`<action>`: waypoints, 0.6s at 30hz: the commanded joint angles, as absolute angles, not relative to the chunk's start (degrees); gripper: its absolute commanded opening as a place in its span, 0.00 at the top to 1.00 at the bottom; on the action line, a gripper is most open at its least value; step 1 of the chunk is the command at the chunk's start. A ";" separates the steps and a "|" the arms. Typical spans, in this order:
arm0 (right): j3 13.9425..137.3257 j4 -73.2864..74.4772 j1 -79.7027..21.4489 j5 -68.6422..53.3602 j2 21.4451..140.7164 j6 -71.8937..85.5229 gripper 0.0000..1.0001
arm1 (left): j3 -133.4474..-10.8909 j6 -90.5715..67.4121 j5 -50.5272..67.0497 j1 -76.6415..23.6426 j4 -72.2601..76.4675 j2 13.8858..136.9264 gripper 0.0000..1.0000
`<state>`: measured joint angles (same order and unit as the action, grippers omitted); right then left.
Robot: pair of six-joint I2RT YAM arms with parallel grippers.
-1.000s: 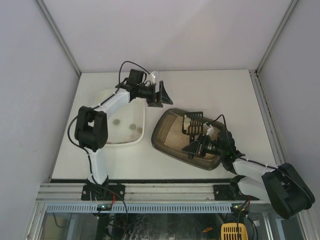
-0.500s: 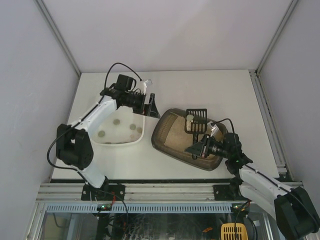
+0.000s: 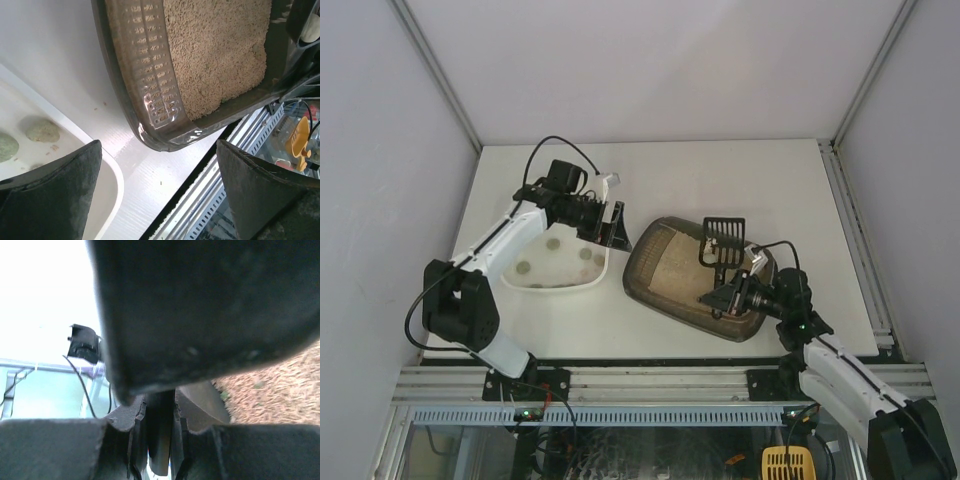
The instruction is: Clean the litter box
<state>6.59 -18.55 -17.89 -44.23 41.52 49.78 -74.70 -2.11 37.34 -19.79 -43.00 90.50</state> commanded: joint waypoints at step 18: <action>10.06 -16.38 -19.34 -50.47 39.58 52.48 1.00 | -72.07 -0.79 37.80 -19.47 -42.94 88.55 0.00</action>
<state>7.46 -15.40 -16.78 -48.51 40.10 52.84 -72.86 -2.07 36.62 -19.75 -43.03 90.00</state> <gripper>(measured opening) 0.151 0.996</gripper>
